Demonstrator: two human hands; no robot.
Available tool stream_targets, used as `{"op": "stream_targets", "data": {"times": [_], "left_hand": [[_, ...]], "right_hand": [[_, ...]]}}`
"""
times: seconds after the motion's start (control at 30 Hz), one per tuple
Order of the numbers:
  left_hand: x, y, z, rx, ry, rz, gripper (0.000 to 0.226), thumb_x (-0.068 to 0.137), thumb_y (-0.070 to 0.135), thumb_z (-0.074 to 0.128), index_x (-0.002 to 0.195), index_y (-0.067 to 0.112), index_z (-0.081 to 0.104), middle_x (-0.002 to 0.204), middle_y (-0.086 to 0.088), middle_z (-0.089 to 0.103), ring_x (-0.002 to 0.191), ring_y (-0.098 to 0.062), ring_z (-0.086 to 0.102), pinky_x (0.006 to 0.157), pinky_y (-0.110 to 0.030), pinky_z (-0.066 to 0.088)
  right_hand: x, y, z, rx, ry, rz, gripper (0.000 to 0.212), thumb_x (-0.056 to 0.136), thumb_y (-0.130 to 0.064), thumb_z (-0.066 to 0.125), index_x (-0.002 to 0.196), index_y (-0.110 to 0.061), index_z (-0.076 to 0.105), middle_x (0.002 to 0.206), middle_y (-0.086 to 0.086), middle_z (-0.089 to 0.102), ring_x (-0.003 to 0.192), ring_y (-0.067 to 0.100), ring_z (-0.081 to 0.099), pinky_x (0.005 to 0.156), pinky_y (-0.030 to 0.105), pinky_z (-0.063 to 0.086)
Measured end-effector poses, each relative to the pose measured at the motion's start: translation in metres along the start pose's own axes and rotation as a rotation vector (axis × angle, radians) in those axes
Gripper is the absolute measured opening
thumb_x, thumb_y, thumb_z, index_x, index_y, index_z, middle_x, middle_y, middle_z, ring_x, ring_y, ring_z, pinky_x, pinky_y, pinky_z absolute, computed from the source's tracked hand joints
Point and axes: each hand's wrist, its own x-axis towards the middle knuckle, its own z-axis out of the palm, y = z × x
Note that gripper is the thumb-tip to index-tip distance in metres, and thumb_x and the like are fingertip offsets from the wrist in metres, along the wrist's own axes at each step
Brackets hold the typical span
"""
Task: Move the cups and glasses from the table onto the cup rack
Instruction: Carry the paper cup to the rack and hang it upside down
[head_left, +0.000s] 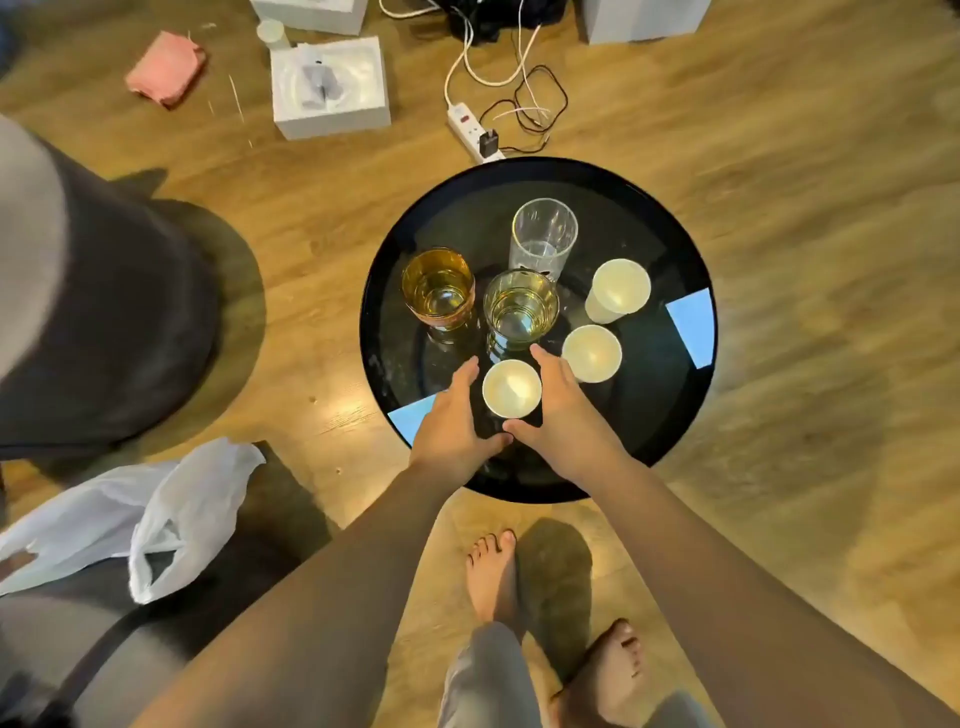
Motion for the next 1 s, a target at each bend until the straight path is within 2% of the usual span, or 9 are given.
{"op": "stream_targets", "data": {"times": [0.2,0.33,0.43,0.57,0.63,0.7,0.8,0.9,1.0], "left_hand": [[0.005,0.005,-0.002,-0.048,-0.010,-0.015,0.070,0.085,0.034,0.080,0.142,0.033,0.040,0.135,0.001,0.056,0.127,-0.021,0.053,0.104,-0.046,0.050],[-0.020,0.033,-0.035,-0.145,-0.002,0.118,0.065,0.085,0.035,0.080,0.138,0.030,0.044,0.130,0.006,0.060,0.120,-0.013,0.057,0.100,-0.043,0.053],[-0.038,0.071,-0.071,-0.236,-0.011,0.223,0.065,0.081,0.041,0.081,0.134,0.038,0.043,0.120,0.012,0.062,0.109,-0.011,0.062,0.093,-0.042,0.058],[-0.067,0.149,-0.125,-0.300,0.060,0.379,0.062,0.083,0.038,0.081,0.130,0.042,0.041,0.117,0.013,0.062,0.105,-0.010,0.063,0.087,-0.034,0.059],[-0.081,0.197,-0.156,-0.326,0.102,0.446,0.064,0.082,0.032,0.081,0.133,0.036,0.043,0.121,0.011,0.061,0.106,-0.009,0.063,0.084,-0.029,0.057],[-0.094,0.243,-0.185,-0.350,0.135,0.536,0.068,0.079,0.034,0.079,0.138,0.032,0.045,0.126,0.008,0.061,0.111,-0.012,0.063,0.089,-0.035,0.057],[-0.118,0.316,-0.229,-0.309,0.210,0.703,0.063,0.082,0.034,0.076,0.137,0.034,0.046,0.132,0.009,0.057,0.121,-0.010,0.057,0.100,-0.041,0.054],[-0.146,0.386,-0.267,-0.266,0.297,0.874,0.060,0.087,0.035,0.073,0.141,0.025,0.048,0.133,0.007,0.057,0.121,-0.009,0.056,0.098,-0.044,0.054],[-0.187,0.451,-0.297,-0.256,0.339,1.034,0.064,0.092,0.036,0.069,0.148,0.027,0.041,0.141,0.005,0.056,0.126,-0.012,0.056,0.101,-0.045,0.053]], "right_hand": [[0.004,0.001,0.000,0.051,0.004,0.011,0.081,0.086,-0.023,0.078,0.152,-0.027,0.032,0.148,-0.005,0.046,0.138,0.017,0.045,0.113,0.044,0.038],[-0.023,-0.023,-0.035,0.090,0.061,-0.055,0.079,0.086,-0.026,0.077,0.150,-0.030,0.032,0.145,-0.007,0.044,0.134,0.015,0.046,0.110,0.044,0.045],[-0.044,-0.053,-0.077,0.136,0.126,-0.125,0.076,0.084,-0.032,0.078,0.147,-0.030,0.035,0.142,-0.007,0.044,0.131,0.013,0.045,0.109,0.044,0.046],[-0.074,-0.108,-0.153,0.199,0.252,-0.214,0.072,0.081,-0.032,0.080,0.142,-0.029,0.040,0.135,-0.007,0.045,0.126,0.013,0.047,0.104,0.043,0.049],[-0.093,-0.138,-0.196,0.216,0.330,-0.237,0.070,0.081,-0.030,0.080,0.140,-0.025,0.044,0.129,-0.008,0.045,0.123,0.017,0.048,0.102,0.043,0.048],[-0.113,-0.166,-0.239,0.244,0.418,-0.280,0.069,0.079,-0.030,0.081,0.139,-0.020,0.048,0.126,-0.008,0.046,0.121,0.017,0.049,0.102,0.043,0.048],[-0.154,-0.206,-0.308,0.276,0.571,-0.367,0.064,0.078,-0.032,0.082,0.133,-0.020,0.051,0.124,-0.007,0.050,0.116,0.010,0.051,0.099,0.030,0.048],[-0.201,-0.241,-0.371,0.310,0.678,-0.434,0.059,0.080,-0.034,0.081,0.129,-0.026,0.050,0.123,-0.011,0.048,0.113,0.005,0.051,0.088,0.011,0.043],[-0.249,-0.268,-0.425,0.301,0.811,-0.516,0.059,0.081,-0.036,0.080,0.131,-0.025,0.049,0.126,-0.007,0.049,0.111,0.003,0.052,0.088,0.013,0.045]]}}
